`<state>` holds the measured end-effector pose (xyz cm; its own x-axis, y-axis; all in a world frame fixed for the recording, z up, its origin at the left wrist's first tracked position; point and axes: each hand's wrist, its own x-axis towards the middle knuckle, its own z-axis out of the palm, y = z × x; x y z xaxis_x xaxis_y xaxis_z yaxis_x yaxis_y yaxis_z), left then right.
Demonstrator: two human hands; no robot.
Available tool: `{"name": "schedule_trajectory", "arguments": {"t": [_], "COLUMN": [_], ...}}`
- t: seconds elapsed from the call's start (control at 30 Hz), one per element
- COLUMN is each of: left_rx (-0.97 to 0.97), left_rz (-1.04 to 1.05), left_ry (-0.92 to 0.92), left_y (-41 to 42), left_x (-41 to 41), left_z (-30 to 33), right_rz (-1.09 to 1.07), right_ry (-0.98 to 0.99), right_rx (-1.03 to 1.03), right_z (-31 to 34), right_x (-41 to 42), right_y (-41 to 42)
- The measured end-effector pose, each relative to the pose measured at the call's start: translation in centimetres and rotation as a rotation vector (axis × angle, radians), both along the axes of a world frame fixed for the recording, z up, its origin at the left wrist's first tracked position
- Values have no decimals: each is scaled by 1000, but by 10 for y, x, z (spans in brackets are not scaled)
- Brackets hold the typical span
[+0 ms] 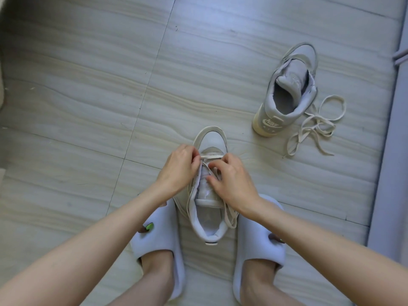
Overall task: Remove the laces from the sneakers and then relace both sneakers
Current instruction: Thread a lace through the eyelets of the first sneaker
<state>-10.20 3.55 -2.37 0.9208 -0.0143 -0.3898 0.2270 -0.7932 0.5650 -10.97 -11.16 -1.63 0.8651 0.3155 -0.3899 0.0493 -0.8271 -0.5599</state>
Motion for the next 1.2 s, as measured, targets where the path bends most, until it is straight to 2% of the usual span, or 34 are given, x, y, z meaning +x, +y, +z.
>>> {"name": "schedule_trajectory", "arguments": {"t": [0.2, 0.43, 0.67, 0.77, 0.93, 1.1, 1.2], "left_rx": [-68, -190, -326, -411, -259, -163, -149], "left_rz": [-67, 105, 209, 156, 37, 86, 117], "left_ry": [-63, -53, 80, 99, 131, -23, -34], "left_y": [7, 7, 8, 9, 26, 14, 6], "left_x": [0, -2, 10, 25, 10, -6, -5], "left_z": [-5, -9, -6, 0, -5, -11, -11], "right_rz": [59, 198, 209, 200, 173, 151, 159], "right_ry": [-39, -33, -21, -13, 0, -8, -28], "right_rx": [-35, -101, -85, -59, 0, 31, 14], "right_z": [3, 6, 4, 4, 4, 4, 5], "right_x": [-3, 0, 0, 1, 0, -1, -3], "right_y": [1, -1, -3, -5, -9, -10, -11]}}
